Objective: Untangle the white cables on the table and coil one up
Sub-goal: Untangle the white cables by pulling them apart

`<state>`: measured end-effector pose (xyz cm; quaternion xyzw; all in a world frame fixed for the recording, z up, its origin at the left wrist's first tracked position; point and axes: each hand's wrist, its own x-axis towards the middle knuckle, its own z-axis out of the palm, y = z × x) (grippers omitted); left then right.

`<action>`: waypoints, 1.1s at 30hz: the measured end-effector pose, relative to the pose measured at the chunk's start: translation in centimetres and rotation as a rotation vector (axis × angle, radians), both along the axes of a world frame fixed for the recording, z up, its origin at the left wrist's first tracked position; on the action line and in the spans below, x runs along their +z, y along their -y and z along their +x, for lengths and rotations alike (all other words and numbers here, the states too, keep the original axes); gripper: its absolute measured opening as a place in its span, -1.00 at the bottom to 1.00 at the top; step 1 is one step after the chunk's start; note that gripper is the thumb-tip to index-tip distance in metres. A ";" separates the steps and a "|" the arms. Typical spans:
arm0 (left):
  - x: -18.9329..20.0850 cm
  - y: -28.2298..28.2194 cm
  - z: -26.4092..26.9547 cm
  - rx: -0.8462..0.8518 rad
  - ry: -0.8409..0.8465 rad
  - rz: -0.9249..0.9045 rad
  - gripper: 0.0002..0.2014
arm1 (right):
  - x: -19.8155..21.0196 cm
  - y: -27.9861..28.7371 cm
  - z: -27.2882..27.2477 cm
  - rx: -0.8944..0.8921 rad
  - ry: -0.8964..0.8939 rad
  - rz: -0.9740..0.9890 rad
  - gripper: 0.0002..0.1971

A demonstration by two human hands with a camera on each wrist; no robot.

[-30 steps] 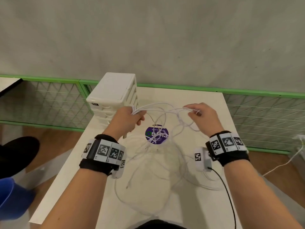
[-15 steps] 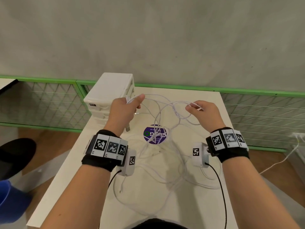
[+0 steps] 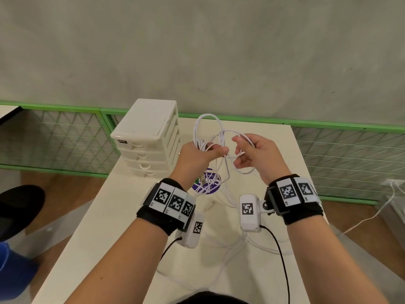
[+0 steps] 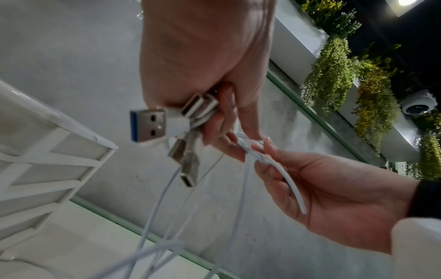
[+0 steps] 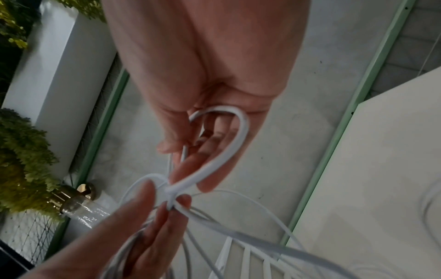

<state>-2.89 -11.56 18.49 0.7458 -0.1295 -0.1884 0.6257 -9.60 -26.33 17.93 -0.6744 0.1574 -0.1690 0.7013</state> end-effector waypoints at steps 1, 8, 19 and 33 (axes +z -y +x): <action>-0.1 0.1 0.0 0.014 -0.005 -0.007 -0.71 | 0.0 -0.1 -0.1 0.006 -0.004 0.008 -0.85; -0.6 0.1 -0.1 0.103 -0.016 -0.070 -0.84 | -0.7 0.2 -0.7 -0.105 -0.058 -0.074 -0.83; -1.4 -1.0 -0.3 0.024 -0.099 -0.057 -0.96 | -1.4 -0.2 -1.2 -0.083 -0.016 -0.140 -0.70; -0.9 -1.3 -0.7 -0.071 -0.173 -0.127 -0.94 | -2.7 -1.9 -1.9 -0.042 -0.071 0.038 -0.83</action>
